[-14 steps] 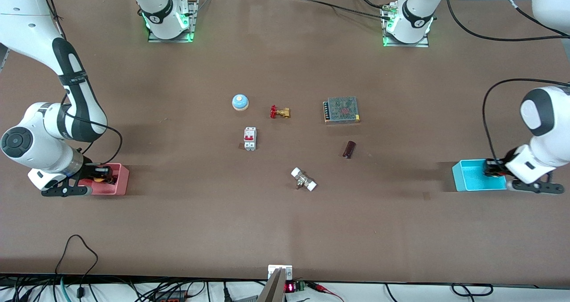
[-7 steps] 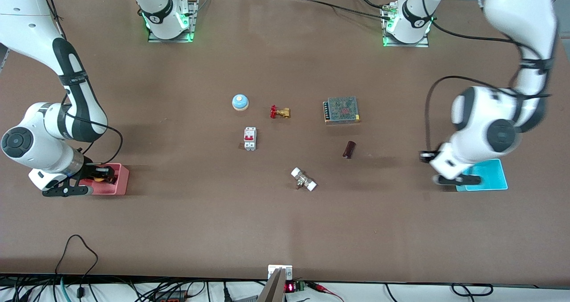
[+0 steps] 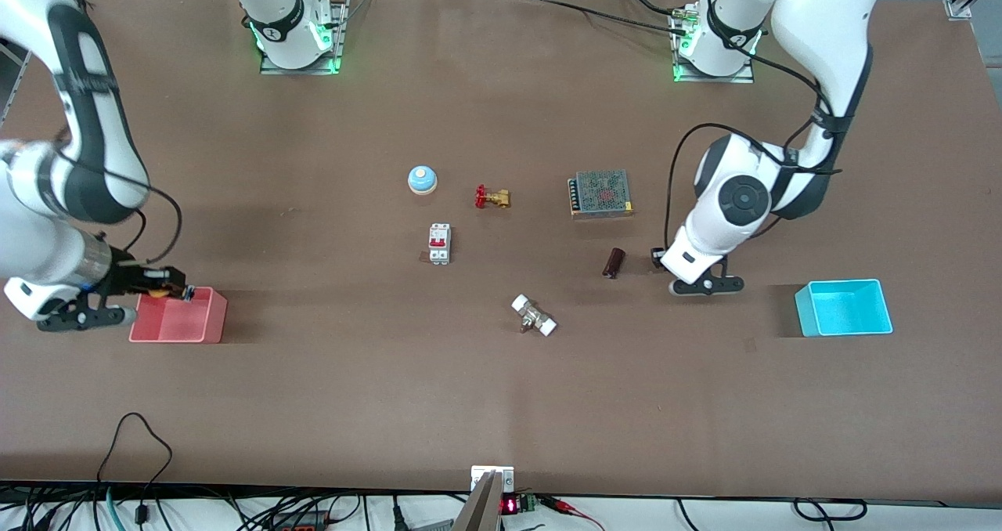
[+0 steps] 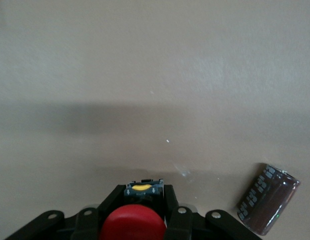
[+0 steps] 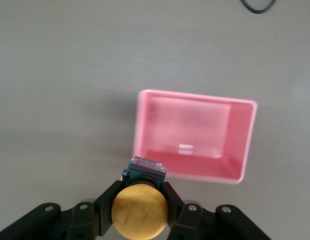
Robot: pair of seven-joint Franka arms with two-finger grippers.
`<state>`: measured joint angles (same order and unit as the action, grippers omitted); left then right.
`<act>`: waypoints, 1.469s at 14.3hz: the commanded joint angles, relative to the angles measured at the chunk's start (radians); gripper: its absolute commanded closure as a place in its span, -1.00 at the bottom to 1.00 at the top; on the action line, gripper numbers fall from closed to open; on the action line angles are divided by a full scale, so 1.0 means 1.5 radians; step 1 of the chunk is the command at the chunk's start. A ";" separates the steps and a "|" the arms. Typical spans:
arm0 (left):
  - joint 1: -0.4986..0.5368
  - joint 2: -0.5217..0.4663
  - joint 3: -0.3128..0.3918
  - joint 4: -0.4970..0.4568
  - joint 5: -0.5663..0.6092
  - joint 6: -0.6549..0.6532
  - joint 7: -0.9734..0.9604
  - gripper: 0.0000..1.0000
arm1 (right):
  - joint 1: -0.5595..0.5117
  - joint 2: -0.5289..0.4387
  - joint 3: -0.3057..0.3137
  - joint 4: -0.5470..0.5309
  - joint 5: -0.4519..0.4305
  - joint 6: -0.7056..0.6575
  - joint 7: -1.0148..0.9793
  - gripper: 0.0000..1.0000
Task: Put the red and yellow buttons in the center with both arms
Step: 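Lift the yellow button with the right gripper while the left gripper carries the red button, then set the red button down with the left gripper and open it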
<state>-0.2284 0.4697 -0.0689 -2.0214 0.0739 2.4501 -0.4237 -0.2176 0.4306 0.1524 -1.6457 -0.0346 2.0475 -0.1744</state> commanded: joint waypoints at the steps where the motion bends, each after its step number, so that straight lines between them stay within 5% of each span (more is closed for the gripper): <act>1: -0.008 0.008 0.007 -0.017 0.007 0.031 -0.011 0.31 | 0.029 -0.050 0.040 -0.047 0.015 -0.026 0.080 0.45; 3: -0.008 0.010 0.007 -0.037 0.007 0.065 -0.010 0.24 | 0.079 -0.058 0.053 -0.082 0.004 0.009 0.185 0.45; 4: -0.009 0.011 0.007 -0.042 0.007 0.074 -0.010 0.05 | 0.102 -0.061 0.055 -0.113 0.001 0.050 0.220 0.45; 5: -0.010 0.015 0.008 -0.041 0.007 0.075 -0.010 -0.58 | 0.124 -0.062 0.055 -0.140 -0.017 0.092 0.244 0.45; 6: -0.010 0.014 0.007 -0.040 0.008 0.076 -0.008 -1.00 | 0.152 -0.056 0.055 -0.160 -0.055 0.125 0.272 0.45; 10: -0.010 -0.017 0.007 -0.040 0.008 0.064 -0.001 -1.00 | 0.177 -0.013 0.059 -0.173 -0.128 0.186 0.371 0.45; 16: -0.007 -0.158 0.004 0.010 0.008 -0.191 0.062 -1.00 | 0.183 0.048 0.059 -0.184 -0.128 0.281 0.370 0.44; 21: 0.014 -0.195 0.011 0.237 0.007 -0.496 0.139 -1.00 | 0.183 0.053 0.059 -0.184 -0.128 0.282 0.370 0.25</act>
<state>-0.2242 0.1612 -0.0531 -1.8316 0.0741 1.8771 -0.2731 0.0567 0.5231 0.2377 -1.9131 -0.2056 2.4617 0.3615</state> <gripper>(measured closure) 0.000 0.621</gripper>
